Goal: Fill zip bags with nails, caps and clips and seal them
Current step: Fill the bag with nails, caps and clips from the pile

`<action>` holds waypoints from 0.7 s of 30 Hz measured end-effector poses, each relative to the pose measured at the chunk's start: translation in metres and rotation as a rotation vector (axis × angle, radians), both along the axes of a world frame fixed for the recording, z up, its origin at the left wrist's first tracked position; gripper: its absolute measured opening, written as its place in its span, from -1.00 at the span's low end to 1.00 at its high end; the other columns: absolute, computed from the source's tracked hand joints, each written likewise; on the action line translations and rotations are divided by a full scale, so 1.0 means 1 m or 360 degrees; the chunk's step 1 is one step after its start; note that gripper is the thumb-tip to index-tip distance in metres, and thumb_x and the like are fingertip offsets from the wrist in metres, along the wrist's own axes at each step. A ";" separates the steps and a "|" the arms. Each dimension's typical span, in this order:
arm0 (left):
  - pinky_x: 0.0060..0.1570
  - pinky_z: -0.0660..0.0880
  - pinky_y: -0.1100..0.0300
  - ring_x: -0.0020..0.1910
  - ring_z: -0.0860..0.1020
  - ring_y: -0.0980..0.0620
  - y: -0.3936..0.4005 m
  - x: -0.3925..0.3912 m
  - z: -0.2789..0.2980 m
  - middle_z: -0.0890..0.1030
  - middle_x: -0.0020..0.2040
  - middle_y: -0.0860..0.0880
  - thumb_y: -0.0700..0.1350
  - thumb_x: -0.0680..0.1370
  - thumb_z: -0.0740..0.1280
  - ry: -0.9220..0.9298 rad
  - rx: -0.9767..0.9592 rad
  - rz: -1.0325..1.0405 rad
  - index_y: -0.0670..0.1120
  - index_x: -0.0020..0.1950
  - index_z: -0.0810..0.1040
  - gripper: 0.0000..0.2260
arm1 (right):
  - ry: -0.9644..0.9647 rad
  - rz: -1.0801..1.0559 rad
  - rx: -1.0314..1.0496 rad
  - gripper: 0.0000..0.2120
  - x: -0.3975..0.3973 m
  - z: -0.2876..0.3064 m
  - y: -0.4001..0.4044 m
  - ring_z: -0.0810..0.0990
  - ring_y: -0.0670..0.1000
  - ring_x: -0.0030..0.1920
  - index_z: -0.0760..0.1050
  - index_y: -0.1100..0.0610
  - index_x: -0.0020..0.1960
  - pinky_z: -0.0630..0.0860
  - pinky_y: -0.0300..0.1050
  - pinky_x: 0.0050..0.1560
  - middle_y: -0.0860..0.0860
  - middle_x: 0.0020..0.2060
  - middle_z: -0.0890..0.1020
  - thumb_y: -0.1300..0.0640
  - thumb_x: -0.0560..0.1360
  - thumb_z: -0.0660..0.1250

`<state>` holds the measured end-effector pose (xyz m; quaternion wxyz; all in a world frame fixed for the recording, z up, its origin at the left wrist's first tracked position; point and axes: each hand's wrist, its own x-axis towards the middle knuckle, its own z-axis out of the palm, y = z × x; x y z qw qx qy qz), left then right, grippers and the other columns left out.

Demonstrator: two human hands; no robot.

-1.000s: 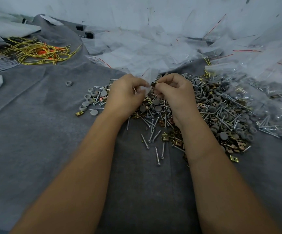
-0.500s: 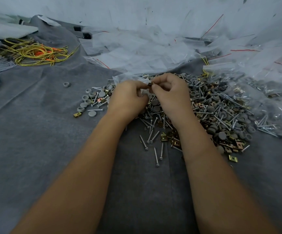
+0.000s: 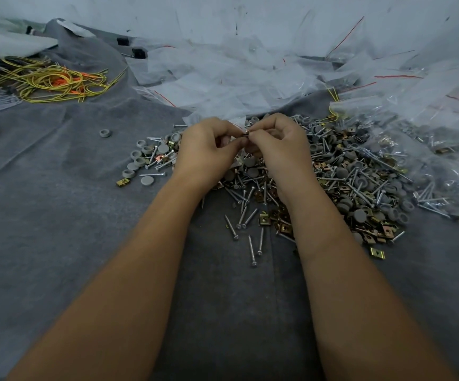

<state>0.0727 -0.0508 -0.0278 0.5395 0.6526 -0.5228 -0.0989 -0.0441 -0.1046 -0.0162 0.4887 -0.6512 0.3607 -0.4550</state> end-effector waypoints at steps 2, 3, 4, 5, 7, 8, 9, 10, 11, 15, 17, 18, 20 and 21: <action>-0.37 0.32 0.38 -0.42 0.36 0.19 0.000 -0.001 0.000 0.40 -0.38 0.07 -0.20 0.49 0.46 0.0011 -0.0018 -0.0012 0.00 -0.13 0.59 -0.89 | -0.0032 -0.0022 0.0041 -0.86 0.001 0.000 0.001 0.59 -0.04 -0.32 0.52 0.14 -0.21 0.54 -0.16 -0.30 0.05 -0.34 0.59 0.34 0.45 0.30; -0.38 0.32 0.40 -0.42 0.36 0.19 0.000 -0.002 0.000 0.40 -0.38 0.07 -0.20 0.49 0.46 0.0017 -0.0018 -0.0021 -0.01 -0.12 0.60 -0.89 | -0.0027 -0.0038 0.0044 -0.87 0.002 0.000 0.001 0.58 -0.02 -0.32 0.52 0.13 -0.21 0.53 -0.13 -0.30 0.05 -0.35 0.59 0.32 0.46 0.30; -0.38 0.33 0.39 -0.41 0.37 0.19 -0.001 -0.003 0.000 0.40 -0.37 0.06 -0.20 0.50 0.46 0.0014 -0.0017 -0.0026 -0.02 -0.11 0.60 -0.91 | -0.0022 -0.0050 0.0045 -0.89 0.002 0.000 0.002 0.56 0.01 -0.30 0.51 0.13 -0.21 0.51 -0.09 -0.28 0.04 -0.35 0.58 0.29 0.46 0.31; -0.37 0.34 0.38 -0.40 0.37 0.18 -0.001 -0.003 0.000 0.40 -0.37 0.06 -0.20 0.50 0.45 -0.0003 -0.0015 -0.0024 -0.03 -0.10 0.62 -0.93 | -0.0019 -0.0054 0.0048 -0.90 0.003 -0.001 0.002 0.55 0.03 -0.29 0.51 0.12 -0.22 0.50 -0.06 -0.27 0.04 -0.35 0.57 0.26 0.46 0.32; -0.35 0.33 0.36 -0.39 0.37 0.19 -0.001 -0.002 0.000 0.40 -0.35 0.06 -0.19 0.50 0.45 -0.0096 -0.0013 -0.0004 -0.08 -0.06 0.66 -0.95 | 0.0011 -0.0039 0.0040 -0.90 0.002 0.000 0.001 0.56 0.04 -0.28 0.51 0.10 -0.23 0.54 -0.01 -0.25 0.03 -0.35 0.59 0.23 0.45 0.34; -0.34 0.32 0.34 -0.37 0.37 0.19 -0.001 -0.001 -0.001 0.41 -0.33 0.05 -0.19 0.50 0.44 -0.0179 -0.0017 0.0007 -0.10 -0.05 0.67 -0.95 | 0.0049 -0.0024 0.0021 -0.89 0.001 0.000 0.000 0.59 0.04 -0.28 0.52 0.09 -0.24 0.57 -0.01 -0.23 0.04 -0.34 0.61 0.23 0.45 0.35; -0.33 0.30 0.31 -0.35 0.37 0.16 0.000 0.000 -0.001 0.43 -0.31 0.04 -0.20 0.50 0.44 -0.0283 -0.0025 0.0011 -0.11 -0.05 0.67 -0.94 | 0.0098 -0.0012 -0.0011 -0.89 0.000 0.000 -0.001 0.61 0.02 -0.29 0.53 0.08 -0.24 0.60 -0.03 -0.24 0.04 -0.33 0.63 0.23 0.44 0.38; -0.31 0.28 0.27 -0.32 0.37 0.13 0.001 0.001 -0.002 0.45 -0.27 0.01 -0.21 0.50 0.43 -0.0387 -0.0039 0.0007 -0.13 -0.05 0.67 -0.94 | 0.0153 -0.0007 -0.0053 -0.88 -0.001 0.000 -0.001 0.63 -0.02 -0.31 0.54 0.08 -0.25 0.60 -0.08 -0.26 0.03 -0.33 0.65 0.24 0.43 0.39; -0.29 0.27 0.26 -0.30 0.37 0.10 0.002 0.002 -0.002 0.46 -0.23 -0.01 -0.23 0.49 0.43 -0.0473 -0.0053 -0.0005 -0.15 -0.05 0.66 -0.94 | 0.0209 -0.0009 -0.0094 -0.87 -0.003 0.000 -0.002 0.65 -0.05 -0.33 0.55 0.07 -0.25 0.60 -0.14 -0.29 0.01 -0.34 0.67 0.25 0.43 0.40; -0.25 0.26 0.24 -0.25 0.39 0.09 -0.001 0.004 -0.004 0.46 -0.19 0.02 -0.23 0.48 0.43 -0.0633 -0.0023 -0.0066 -0.16 -0.07 0.64 -0.95 | 0.0493 -0.0036 -0.0264 -0.83 -0.008 0.002 -0.005 0.66 -0.06 -0.28 0.56 0.03 -0.25 0.57 -0.18 -0.24 -0.03 -0.33 0.67 0.26 0.46 0.39; -0.25 0.24 0.26 -0.24 0.38 0.09 -0.002 0.004 -0.004 0.45 -0.19 0.05 -0.22 0.48 0.43 -0.0682 0.0011 -0.0096 -0.14 -0.09 0.64 -0.96 | 0.0722 -0.0049 -0.0455 -0.86 -0.009 0.003 -0.006 0.61 -0.07 -0.24 0.54 0.06 -0.22 0.51 -0.14 -0.20 -0.05 -0.29 0.62 0.24 0.48 0.38; -0.24 0.23 0.26 -0.23 0.38 0.09 -0.002 0.004 -0.005 0.45 -0.19 0.04 -0.23 0.48 0.43 -0.0701 0.0018 -0.0109 -0.14 -0.09 0.64 -0.96 | 0.0811 -0.0053 -0.0540 -0.89 -0.008 0.003 -0.006 0.57 -0.08 -0.24 0.54 0.08 -0.20 0.47 -0.12 -0.19 -0.06 -0.28 0.59 0.24 0.49 0.36; -0.24 0.23 0.23 -0.21 0.38 0.07 -0.002 0.004 -0.005 0.46 -0.19 0.01 -0.25 0.47 0.42 -0.0722 0.0000 -0.0124 -0.18 -0.10 0.63 -0.96 | 0.0905 -0.0030 -0.0608 -0.94 -0.007 0.002 -0.005 0.58 0.00 -0.16 0.52 0.15 -0.12 0.50 0.01 -0.11 -0.01 -0.22 0.57 0.24 0.53 0.30; -0.23 0.23 0.22 -0.20 0.38 0.06 -0.002 0.003 -0.004 0.46 -0.19 -0.01 -0.26 0.46 0.42 -0.0722 -0.0009 -0.0122 -0.19 -0.10 0.63 -0.96 | 0.0917 -0.0011 -0.0604 -0.94 -0.006 0.001 -0.004 0.60 0.06 -0.10 0.50 0.17 -0.08 0.52 0.10 -0.05 0.04 -0.17 0.58 0.24 0.55 0.28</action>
